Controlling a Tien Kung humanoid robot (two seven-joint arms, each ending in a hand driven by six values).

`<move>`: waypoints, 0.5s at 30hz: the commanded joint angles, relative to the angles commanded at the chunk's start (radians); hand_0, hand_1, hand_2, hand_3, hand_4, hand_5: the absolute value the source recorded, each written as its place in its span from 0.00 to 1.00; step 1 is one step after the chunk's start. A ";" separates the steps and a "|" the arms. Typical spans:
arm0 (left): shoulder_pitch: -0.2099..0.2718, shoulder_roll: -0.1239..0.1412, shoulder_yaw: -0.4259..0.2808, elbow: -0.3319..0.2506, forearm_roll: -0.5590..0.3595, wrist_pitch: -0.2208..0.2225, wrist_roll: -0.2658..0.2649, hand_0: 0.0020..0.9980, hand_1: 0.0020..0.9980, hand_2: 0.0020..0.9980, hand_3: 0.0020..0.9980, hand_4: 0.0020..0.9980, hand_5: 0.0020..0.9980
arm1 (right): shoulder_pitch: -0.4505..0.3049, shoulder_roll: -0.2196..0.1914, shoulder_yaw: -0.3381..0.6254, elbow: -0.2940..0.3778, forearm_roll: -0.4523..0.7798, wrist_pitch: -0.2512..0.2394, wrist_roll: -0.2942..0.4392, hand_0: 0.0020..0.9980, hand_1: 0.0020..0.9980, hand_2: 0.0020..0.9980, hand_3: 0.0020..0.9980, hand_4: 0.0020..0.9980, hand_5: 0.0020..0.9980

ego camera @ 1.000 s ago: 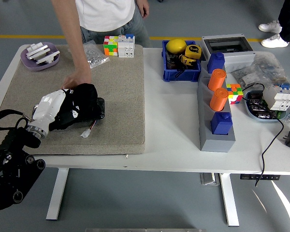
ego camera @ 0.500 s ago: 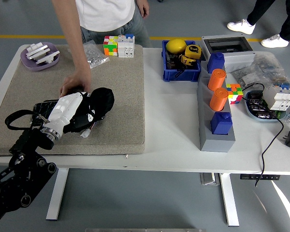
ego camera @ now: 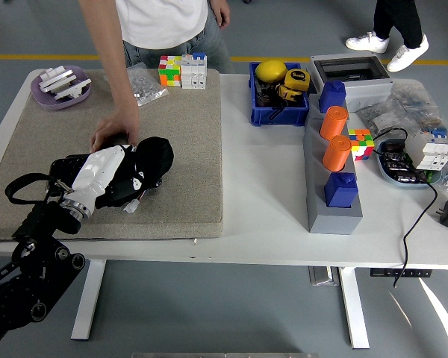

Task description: Pick the rag up,wipe the panel,place it on the desk

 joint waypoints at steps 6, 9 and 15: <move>0.001 0.007 -0.037 0.015 0.013 0.002 -0.003 0.26 0.22 0.53 0.40 0.00 0.00 | 0.000 0.000 0.001 0.000 0.001 0.001 0.000 0.77 0.63 0.68 0.61 1.00 0.57; 0.002 0.011 -0.056 0.031 0.016 0.004 -0.008 0.26 0.22 0.53 0.40 0.00 0.00 | 0.000 0.000 0.002 0.000 0.001 0.001 0.001 0.77 0.63 0.68 0.61 1.00 0.57; 0.009 0.014 -0.109 0.052 0.029 0.008 -0.013 0.26 0.22 0.53 0.40 0.00 0.00 | -0.001 0.001 0.002 0.000 0.002 0.002 0.000 0.77 0.63 0.68 0.61 1.00 0.57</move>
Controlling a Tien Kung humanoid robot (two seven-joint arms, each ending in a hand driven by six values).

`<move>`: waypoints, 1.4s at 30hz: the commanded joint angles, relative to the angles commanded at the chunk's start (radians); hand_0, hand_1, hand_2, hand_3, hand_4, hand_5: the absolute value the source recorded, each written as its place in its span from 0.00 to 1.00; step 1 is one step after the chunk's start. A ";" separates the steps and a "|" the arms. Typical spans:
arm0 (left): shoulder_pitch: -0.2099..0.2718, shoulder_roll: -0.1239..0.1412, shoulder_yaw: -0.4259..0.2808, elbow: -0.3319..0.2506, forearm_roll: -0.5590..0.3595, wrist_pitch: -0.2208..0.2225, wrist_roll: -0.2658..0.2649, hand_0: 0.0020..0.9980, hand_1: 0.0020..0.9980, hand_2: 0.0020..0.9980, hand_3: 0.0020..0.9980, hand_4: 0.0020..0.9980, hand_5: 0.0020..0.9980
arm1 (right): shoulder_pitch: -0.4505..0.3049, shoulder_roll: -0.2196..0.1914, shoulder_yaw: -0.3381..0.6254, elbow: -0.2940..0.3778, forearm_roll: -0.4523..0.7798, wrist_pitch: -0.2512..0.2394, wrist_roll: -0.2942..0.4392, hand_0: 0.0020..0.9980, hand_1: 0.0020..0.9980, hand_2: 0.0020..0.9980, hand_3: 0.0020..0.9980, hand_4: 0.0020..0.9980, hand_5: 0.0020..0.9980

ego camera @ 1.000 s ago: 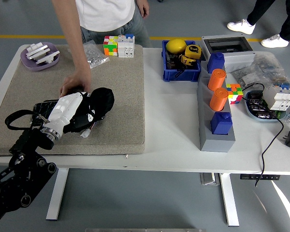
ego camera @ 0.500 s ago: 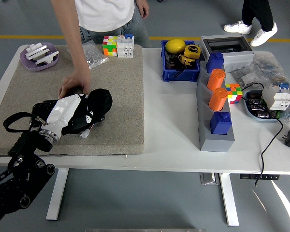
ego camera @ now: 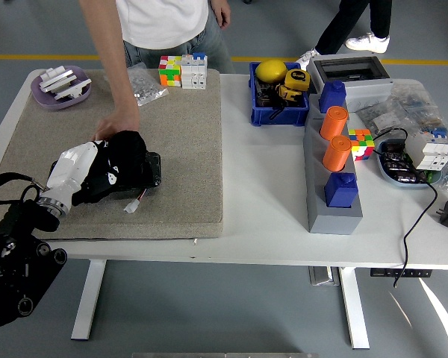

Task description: Pick the rag up,wipe the panel,place it on the desk

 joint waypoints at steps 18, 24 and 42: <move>0.006 0.010 -0.130 0.072 0.022 0.007 -0.010 0.26 0.22 0.52 0.40 0.00 0.00 | 0.001 0.001 -0.008 0.000 0.008 0.001 -0.002 0.77 0.63 0.68 0.61 1.00 0.57; 0.010 0.011 -0.179 0.092 0.022 0.011 -0.017 0.26 0.22 0.52 0.40 0.00 0.00 | 0.000 0.003 -0.008 0.000 0.009 0.002 -0.001 0.77 0.63 0.68 0.61 1.00 0.57; 0.032 0.025 -0.322 0.156 0.017 0.041 -0.050 0.26 0.23 0.52 0.40 0.00 0.00 | 0.000 0.005 -0.003 0.000 0.002 0.005 0.002 0.77 0.63 0.68 0.61 1.00 0.57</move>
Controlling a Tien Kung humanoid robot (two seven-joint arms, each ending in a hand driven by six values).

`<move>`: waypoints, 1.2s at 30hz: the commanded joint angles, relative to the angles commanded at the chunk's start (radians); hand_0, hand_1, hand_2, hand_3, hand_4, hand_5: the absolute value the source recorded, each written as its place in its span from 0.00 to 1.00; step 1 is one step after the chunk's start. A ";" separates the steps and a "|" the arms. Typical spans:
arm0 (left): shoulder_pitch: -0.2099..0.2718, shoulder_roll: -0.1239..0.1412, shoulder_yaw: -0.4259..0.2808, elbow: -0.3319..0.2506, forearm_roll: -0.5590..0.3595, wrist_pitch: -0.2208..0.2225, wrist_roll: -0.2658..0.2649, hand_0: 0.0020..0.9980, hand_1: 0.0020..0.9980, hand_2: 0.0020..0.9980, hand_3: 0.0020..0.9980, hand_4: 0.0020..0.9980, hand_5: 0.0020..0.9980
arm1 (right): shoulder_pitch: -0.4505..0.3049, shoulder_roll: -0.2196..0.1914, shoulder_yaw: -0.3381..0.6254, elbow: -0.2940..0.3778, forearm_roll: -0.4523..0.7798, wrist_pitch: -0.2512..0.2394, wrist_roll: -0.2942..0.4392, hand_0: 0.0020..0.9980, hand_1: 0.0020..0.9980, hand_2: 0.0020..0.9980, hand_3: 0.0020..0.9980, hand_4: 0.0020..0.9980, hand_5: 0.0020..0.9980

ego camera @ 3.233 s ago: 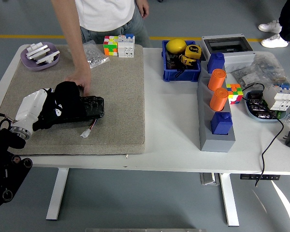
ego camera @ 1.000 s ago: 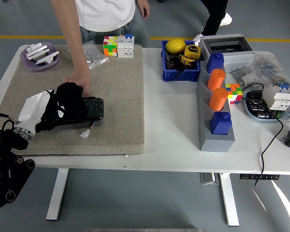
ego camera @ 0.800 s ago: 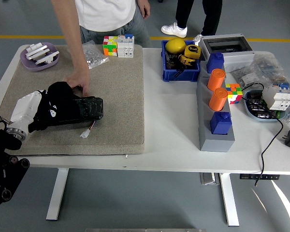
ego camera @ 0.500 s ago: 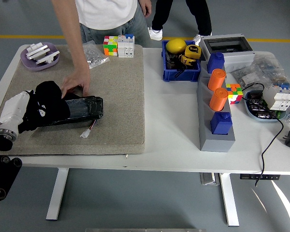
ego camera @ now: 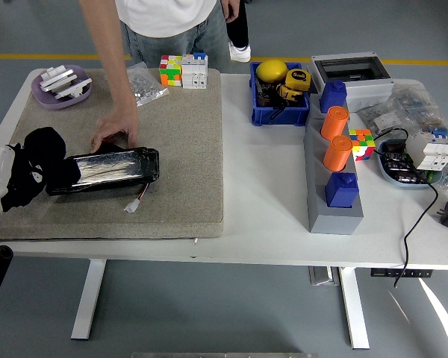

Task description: Pick the rag up,wipe the panel,place it on the desk

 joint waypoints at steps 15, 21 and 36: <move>-0.039 0.010 -0.028 0.171 -0.087 0.056 -0.108 0.30 0.40 0.54 0.43 0.00 0.00 | 0.004 -0.004 -0.012 0.000 -0.003 0.000 0.000 0.77 0.63 0.68 0.62 1.00 0.57; -0.050 0.014 -0.043 0.211 -0.095 0.033 -0.116 0.48 0.69 0.64 0.53 0.40 0.00 | 0.006 -0.006 -0.014 0.000 -0.007 -0.001 -0.001 0.77 0.63 0.68 0.62 1.00 0.57; -0.049 0.013 -0.035 0.185 -0.066 0.012 -0.084 0.74 0.85 0.82 0.79 0.91 0.18 | 0.009 -0.005 0.002 0.000 -0.022 -0.002 -0.001 0.77 0.62 0.68 0.62 1.00 0.57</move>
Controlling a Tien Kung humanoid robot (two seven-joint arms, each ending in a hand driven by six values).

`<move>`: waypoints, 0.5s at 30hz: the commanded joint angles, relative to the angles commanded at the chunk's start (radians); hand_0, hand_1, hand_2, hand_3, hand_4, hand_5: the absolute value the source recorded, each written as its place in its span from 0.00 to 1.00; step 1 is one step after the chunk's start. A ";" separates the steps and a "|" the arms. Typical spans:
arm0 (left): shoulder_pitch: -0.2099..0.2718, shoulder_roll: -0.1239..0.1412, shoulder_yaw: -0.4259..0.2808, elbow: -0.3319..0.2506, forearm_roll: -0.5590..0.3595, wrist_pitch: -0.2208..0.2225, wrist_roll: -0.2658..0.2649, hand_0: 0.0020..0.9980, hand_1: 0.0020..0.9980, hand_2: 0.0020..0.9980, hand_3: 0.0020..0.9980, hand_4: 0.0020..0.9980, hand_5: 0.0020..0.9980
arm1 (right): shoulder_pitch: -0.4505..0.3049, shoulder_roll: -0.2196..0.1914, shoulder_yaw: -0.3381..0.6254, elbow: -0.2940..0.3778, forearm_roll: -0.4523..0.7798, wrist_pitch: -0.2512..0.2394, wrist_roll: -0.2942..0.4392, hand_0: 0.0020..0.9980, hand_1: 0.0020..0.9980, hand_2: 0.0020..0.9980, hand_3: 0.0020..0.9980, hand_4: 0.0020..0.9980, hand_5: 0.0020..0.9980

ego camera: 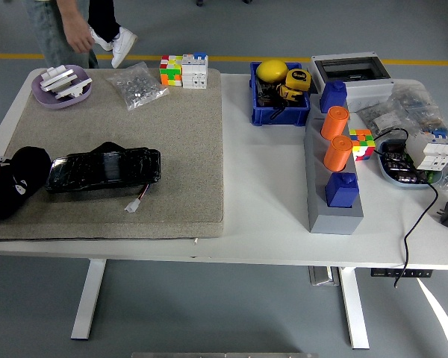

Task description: Pick the rag up,wipe the panel,place it on the desk

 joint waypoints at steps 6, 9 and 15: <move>0.012 0.009 -0.003 -0.045 0.003 -0.003 0.007 0.74 0.85 0.82 0.80 0.94 0.22 | 0.001 0.004 0.010 0.000 -0.005 0.000 0.000 0.77 0.62 0.68 0.61 1.00 0.57; 0.023 0.016 -0.006 -0.084 0.003 -0.008 0.011 0.74 0.85 0.82 0.80 0.94 0.22 | 0.001 0.005 0.015 0.000 -0.008 0.000 -0.001 0.77 0.62 0.68 0.61 1.00 0.57; 0.067 0.028 -0.042 -0.201 0.022 -0.014 0.021 0.74 0.85 0.82 0.80 0.95 0.25 | 0.001 0.006 0.033 0.000 -0.021 0.000 0.002 0.77 0.62 0.68 0.61 1.00 0.57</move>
